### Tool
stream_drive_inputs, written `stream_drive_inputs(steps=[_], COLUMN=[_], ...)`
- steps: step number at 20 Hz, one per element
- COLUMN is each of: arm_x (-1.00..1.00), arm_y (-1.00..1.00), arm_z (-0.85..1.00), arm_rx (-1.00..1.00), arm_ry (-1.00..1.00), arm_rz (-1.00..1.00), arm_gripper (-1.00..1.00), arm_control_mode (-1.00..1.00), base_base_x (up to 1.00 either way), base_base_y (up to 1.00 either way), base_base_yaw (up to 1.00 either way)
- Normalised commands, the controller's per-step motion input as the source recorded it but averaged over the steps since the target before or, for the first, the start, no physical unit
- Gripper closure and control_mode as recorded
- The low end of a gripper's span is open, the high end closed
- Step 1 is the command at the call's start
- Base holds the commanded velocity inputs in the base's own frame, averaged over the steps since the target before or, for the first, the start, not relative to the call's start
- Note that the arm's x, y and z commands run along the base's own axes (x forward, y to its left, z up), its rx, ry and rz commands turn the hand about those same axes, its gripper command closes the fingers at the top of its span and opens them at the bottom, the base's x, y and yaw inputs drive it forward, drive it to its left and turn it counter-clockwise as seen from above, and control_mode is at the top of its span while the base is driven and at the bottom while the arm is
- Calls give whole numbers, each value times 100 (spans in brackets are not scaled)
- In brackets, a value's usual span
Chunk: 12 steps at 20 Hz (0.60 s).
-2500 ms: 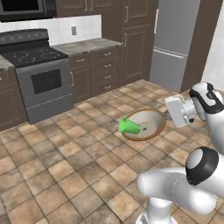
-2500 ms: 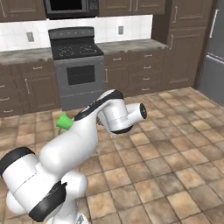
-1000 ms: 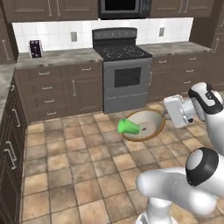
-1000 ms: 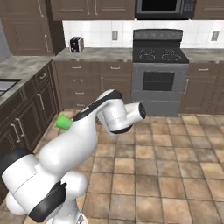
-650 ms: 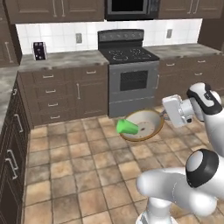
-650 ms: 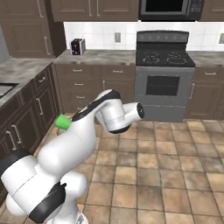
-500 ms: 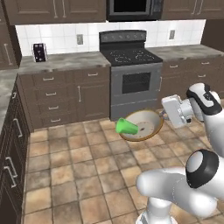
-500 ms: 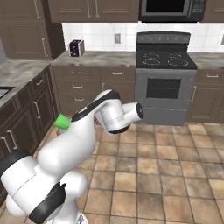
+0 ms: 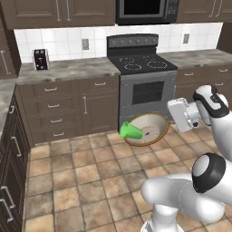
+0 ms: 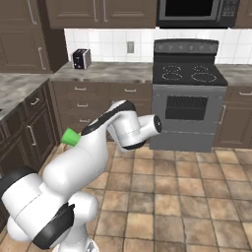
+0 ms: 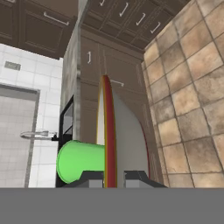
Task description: Place the cup inside the bowl on the dining table and move the bowl to any counter.
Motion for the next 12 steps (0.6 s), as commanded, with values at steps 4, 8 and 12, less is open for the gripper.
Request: stream_drive_inputs(steps=[4,8,12], arm_x=[0,0,0], arm_y=[0,0,0], arm_z=[0,0,0], arm_rx=[0,0,0], arm_ry=[0,0,0], arm_rz=[0,0,0], arm_gripper=[100,100,100], arm_control_mode=[100,100,100], base_base_x=[66,74,75], base_base_y=[9,18,17], base_base_yaw=[0,0,0])
